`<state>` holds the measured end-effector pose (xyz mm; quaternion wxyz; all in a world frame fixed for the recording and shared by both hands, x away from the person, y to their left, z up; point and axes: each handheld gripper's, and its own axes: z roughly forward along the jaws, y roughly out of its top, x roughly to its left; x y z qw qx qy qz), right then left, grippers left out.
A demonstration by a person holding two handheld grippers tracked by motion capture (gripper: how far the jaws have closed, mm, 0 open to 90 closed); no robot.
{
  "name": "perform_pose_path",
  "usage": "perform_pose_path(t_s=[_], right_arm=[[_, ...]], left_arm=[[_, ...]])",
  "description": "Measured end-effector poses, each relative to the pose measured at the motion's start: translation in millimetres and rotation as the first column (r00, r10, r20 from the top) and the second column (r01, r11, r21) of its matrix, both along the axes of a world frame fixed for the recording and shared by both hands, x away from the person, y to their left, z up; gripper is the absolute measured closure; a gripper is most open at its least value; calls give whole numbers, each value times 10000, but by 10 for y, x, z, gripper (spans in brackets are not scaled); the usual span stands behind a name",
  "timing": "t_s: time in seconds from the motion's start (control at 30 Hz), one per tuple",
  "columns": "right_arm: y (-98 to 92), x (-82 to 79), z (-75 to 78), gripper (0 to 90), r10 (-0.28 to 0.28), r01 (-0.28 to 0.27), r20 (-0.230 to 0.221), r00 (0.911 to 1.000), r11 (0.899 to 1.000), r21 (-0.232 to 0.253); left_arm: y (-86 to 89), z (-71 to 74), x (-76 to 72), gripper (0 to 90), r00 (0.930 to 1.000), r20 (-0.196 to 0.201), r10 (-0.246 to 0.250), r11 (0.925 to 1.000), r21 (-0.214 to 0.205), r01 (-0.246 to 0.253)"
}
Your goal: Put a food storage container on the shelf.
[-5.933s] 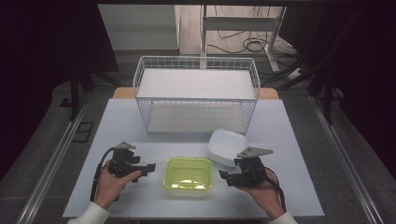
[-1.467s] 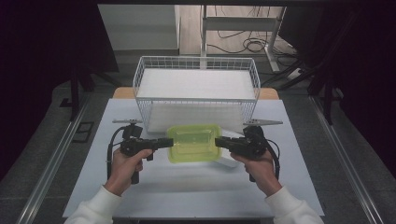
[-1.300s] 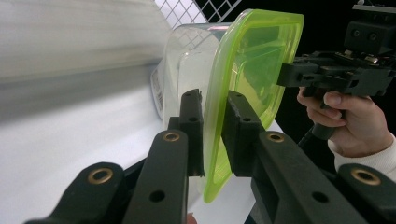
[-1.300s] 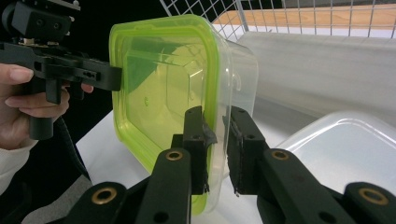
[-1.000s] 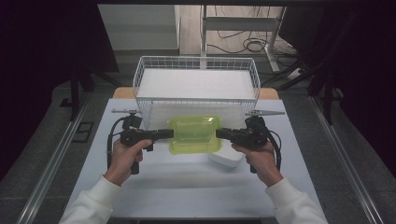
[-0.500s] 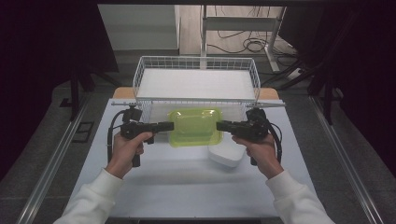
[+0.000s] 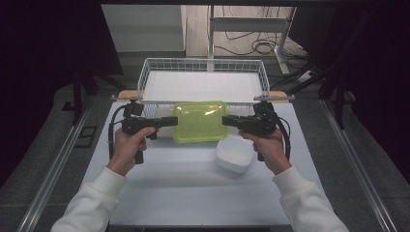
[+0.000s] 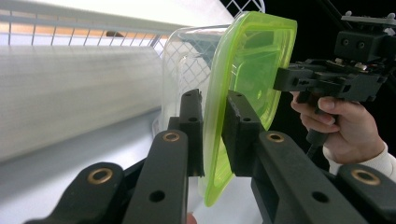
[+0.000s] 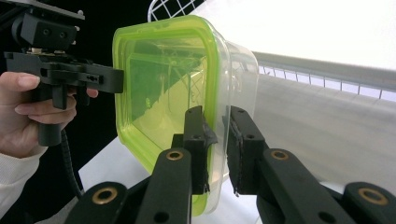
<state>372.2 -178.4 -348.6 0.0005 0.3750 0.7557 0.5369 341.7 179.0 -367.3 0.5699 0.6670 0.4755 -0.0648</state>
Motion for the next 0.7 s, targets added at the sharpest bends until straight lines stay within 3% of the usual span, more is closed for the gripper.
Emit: perform_pose_path(t_s=[0.3,0.7], right_arm=[[15,78,63,783,-44,44,9,10000,10000,26],[12,172,267,782,-214,212,331,9992,9998,60]], left_arm=[[15,63,85,788,10000,47,-57,10000,-60,57],[18,264,286,789,9992,319,-225,9997,57,223]])
